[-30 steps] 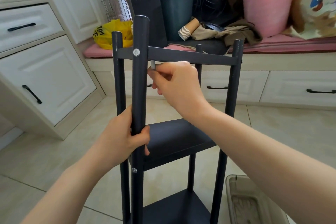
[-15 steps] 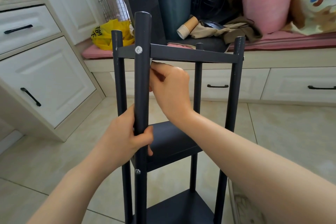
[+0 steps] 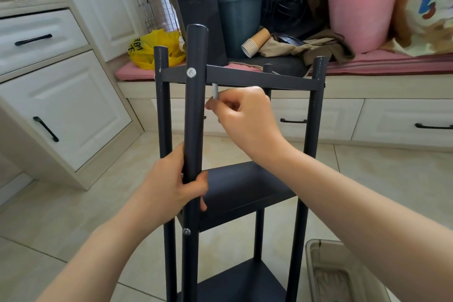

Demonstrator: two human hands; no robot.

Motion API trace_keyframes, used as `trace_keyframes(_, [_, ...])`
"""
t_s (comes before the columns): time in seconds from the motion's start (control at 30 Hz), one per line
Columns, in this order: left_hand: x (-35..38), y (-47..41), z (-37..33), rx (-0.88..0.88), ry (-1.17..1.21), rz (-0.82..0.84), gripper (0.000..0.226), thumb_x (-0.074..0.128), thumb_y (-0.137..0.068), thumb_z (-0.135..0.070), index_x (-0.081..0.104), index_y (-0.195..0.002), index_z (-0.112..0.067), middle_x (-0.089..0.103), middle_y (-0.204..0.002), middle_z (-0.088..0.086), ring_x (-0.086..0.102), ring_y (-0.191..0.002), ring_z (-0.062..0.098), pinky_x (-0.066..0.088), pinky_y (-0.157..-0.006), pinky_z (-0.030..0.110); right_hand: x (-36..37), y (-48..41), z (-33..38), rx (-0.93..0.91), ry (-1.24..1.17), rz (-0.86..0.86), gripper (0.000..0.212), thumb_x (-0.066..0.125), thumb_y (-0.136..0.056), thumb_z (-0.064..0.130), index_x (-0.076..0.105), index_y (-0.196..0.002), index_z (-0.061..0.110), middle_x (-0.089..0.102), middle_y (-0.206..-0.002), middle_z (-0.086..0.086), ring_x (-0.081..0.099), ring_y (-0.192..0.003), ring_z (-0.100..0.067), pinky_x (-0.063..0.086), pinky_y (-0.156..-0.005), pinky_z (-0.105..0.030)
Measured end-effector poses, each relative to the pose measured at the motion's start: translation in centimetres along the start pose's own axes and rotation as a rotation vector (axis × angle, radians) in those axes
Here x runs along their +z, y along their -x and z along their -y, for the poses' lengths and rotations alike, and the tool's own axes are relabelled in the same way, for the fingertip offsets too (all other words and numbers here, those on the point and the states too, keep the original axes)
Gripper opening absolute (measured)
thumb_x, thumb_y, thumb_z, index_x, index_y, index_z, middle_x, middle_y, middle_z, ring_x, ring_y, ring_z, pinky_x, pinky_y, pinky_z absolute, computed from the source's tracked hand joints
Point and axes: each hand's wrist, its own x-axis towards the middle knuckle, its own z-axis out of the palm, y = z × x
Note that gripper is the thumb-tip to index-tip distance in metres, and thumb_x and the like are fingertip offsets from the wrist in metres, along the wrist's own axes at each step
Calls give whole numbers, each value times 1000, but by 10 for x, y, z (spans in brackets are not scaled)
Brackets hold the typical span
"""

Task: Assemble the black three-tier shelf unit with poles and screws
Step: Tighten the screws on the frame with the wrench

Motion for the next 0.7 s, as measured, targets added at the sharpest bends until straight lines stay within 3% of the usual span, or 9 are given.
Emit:
trace_keyframes(0.17, [-1, -3, 2, -11, 18, -4, 17, 60, -88, -10, 43, -86, -15, 71, -60, 6, 72, -57, 14, 45, -51, 10, -10, -1, 8, 12, 11, 64, 15, 65, -93, 10, 79, -89, 5, 56, -57, 15, 52, -54, -3, 39, -56, -8])
trace_keyframes(0.33, [1, -2, 1, -7, 19, -7, 17, 60, -88, -12, 44, -86, -15, 71, -60, 5, 72, -56, 14, 46, -51, 11, -11, -4, 11, -15, 17, 60, 33, 66, -93, 13, 66, -60, 17, 59, -54, 2, 45, -47, -6, 37, -54, -13])
trace_keyframes(0.47, [1, -2, 0, -13, 29, -7, 17, 61, -87, -13, 44, -87, -15, 71, -61, 6, 72, -56, 15, 46, -50, 11, -5, -1, 7, -56, 65, 1, 23, 65, -95, 14, 77, -78, 6, 65, -63, 3, 55, -49, 4, 38, -57, -5])
trace_keyframes(0.53, [2, -3, 0, -6, 31, -10, 18, 61, -88, -10, 44, -86, -15, 70, -59, 6, 71, -55, 14, 46, -49, 10, 2, 1, 3, -88, 105, -64, 20, 64, -96, 15, 79, -85, 6, 67, -67, 4, 60, -56, 0, 40, -62, -5])
trace_keyframes(0.7, [3, -3, 2, 24, -2, -17, 21, 61, -86, -6, 41, -83, -14, 69, -56, 6, 69, -54, 11, 43, -50, 9, 22, 1, -9, -186, 73, -228, 22, 63, -96, 11, 77, -81, 3, 72, -70, -5, 65, -65, -19, 50, -66, -29])
